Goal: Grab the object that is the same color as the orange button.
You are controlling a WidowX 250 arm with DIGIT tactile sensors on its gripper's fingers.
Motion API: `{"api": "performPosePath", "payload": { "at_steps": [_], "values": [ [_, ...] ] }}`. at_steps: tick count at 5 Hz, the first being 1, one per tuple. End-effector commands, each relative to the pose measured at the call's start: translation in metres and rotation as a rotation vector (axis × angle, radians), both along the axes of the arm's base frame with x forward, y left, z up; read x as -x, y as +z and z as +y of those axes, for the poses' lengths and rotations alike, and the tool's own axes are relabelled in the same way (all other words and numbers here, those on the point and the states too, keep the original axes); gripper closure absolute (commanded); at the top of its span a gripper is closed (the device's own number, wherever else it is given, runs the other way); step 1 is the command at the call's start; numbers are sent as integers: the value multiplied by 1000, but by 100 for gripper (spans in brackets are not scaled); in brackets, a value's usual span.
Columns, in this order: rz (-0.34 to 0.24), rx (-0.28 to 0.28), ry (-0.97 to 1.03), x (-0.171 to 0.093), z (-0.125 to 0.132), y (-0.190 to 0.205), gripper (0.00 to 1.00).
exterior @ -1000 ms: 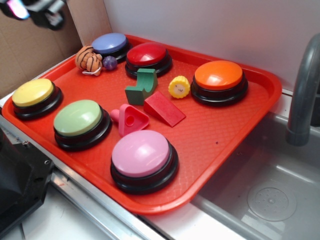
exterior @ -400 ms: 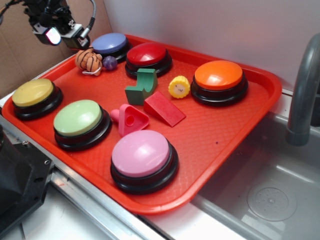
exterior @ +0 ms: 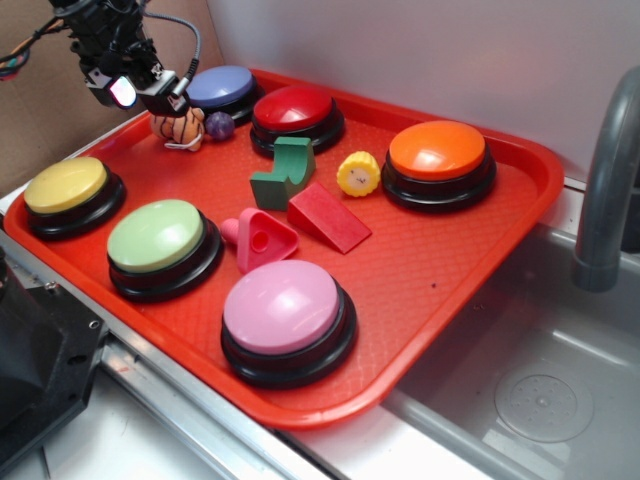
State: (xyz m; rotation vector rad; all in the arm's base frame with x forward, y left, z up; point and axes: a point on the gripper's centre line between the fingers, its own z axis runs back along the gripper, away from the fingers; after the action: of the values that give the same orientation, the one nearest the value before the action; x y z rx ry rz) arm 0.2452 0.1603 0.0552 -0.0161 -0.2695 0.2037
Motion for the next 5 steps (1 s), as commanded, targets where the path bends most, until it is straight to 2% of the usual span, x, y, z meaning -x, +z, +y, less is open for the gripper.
{"api": "performPosePath", "payload": {
  "at_steps": [1,2,3,5],
  "values": [
    [-37,-11,-60,-27,5,-3,0],
    [-39,16,-93,-32,1,-12,0],
    [-38,22,-79,-31,-2,-14,100],
    [-54,29,-59,-26,-8,-10,100]
  ]
}}
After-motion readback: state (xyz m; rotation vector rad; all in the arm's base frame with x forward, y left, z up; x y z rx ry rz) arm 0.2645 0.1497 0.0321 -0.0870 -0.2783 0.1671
